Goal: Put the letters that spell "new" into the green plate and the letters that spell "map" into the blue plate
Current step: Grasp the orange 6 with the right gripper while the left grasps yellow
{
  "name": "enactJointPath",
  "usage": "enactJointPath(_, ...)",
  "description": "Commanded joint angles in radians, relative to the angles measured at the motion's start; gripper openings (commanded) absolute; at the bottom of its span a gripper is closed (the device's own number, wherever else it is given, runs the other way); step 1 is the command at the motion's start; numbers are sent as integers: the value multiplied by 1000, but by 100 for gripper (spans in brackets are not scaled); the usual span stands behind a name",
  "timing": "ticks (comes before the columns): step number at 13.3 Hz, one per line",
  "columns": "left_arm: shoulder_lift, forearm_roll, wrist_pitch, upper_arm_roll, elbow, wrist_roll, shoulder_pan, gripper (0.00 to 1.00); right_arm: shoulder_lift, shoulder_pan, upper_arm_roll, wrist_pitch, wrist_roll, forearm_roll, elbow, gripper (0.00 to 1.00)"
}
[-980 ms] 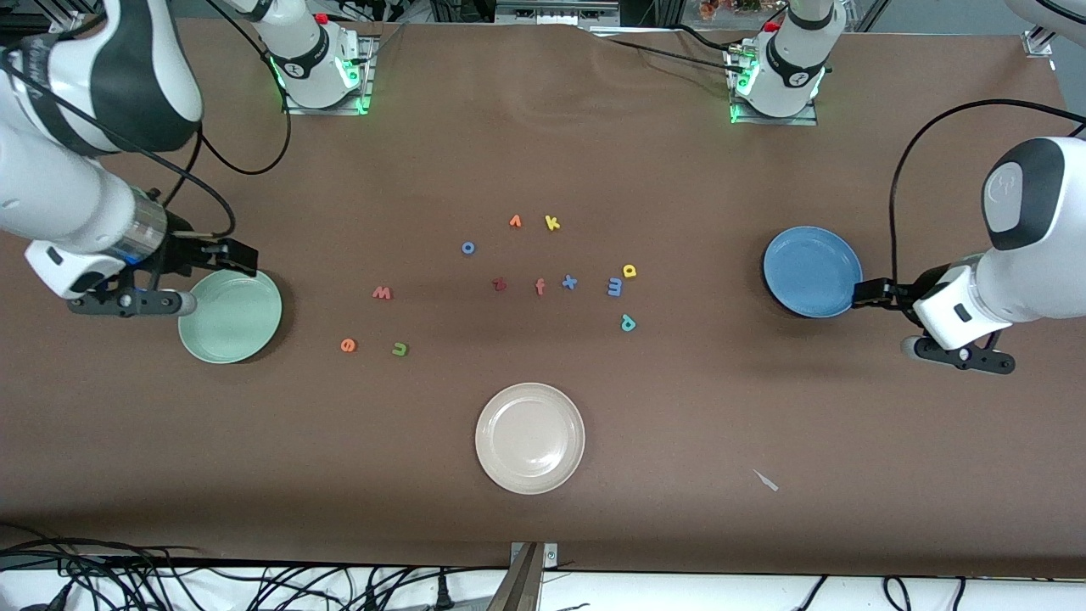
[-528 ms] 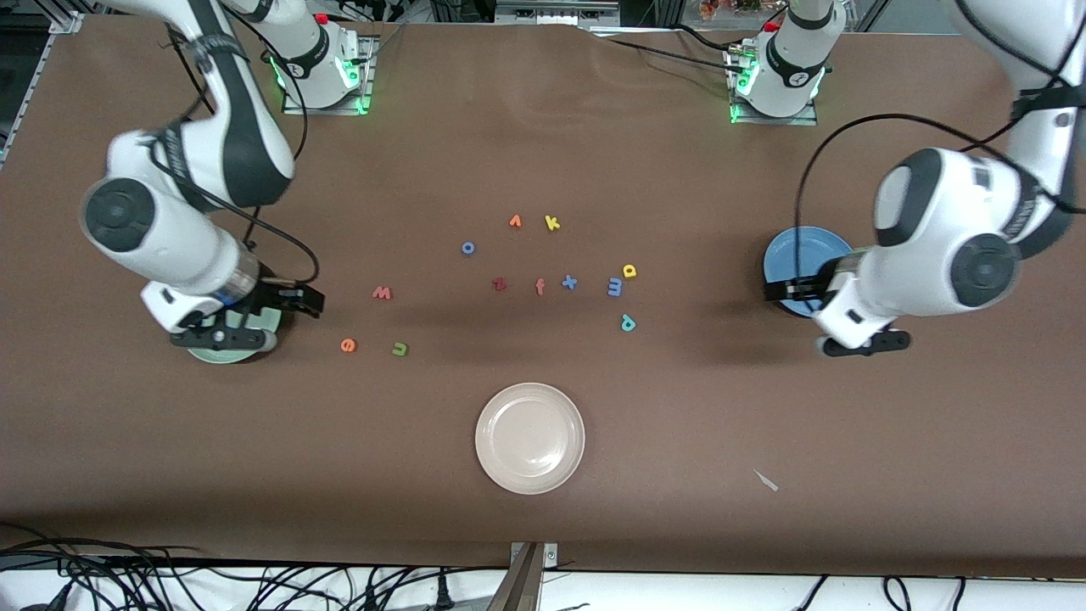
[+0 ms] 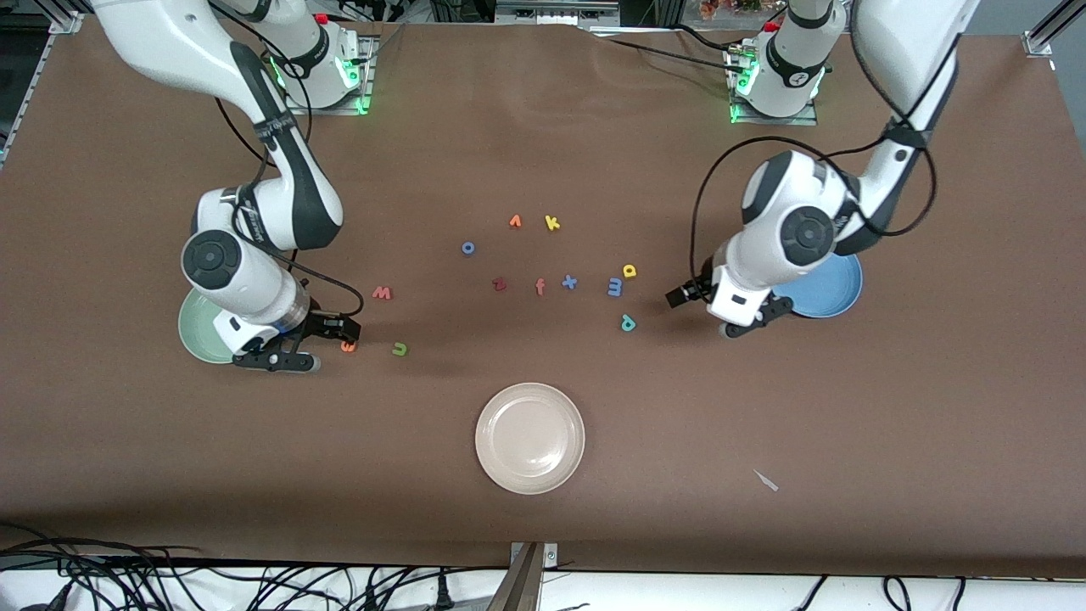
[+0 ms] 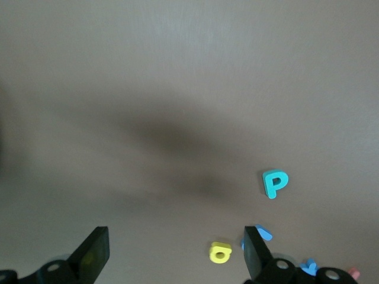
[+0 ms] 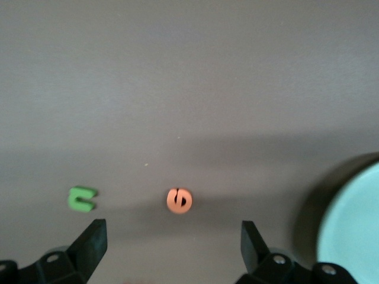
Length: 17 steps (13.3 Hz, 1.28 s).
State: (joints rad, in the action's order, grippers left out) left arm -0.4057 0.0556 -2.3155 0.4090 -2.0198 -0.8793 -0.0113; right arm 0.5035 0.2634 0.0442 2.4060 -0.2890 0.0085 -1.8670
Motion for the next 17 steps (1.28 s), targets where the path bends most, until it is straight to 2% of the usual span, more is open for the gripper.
enactJointPath(1,-2,23,-154,-6,-97,-128,-68,100,30,-1,0,59,-54,15,-27,100)
enactJointPath(3,-22,15,-205,-6,-126,-159,-110,99,47,-1,0,73,-82,15,-26,100)
enactJointPath(7,-50,9,-232,-7,-125,-158,-165,83,99,0,0,142,-140,16,-20,100)
enactJointPath(11,-103,-109,-258,-12,-114,-162,-191,82,109,0,-1,144,-179,18,-18,98)
enactJointPath(13,-113,-115,-274,-12,-114,-162,-193,82,115,0,-3,145,-183,18,-17,90)
enactJointPath(15,-114,-115,-274,-12,-114,-162,-193,75,121,0,-3,148,-183,25,-15,82)
enactJointPath(17,-128,-115,-275,-13,-111,-162,-194,75,124,2,-3,145,-183,54,-12,76)
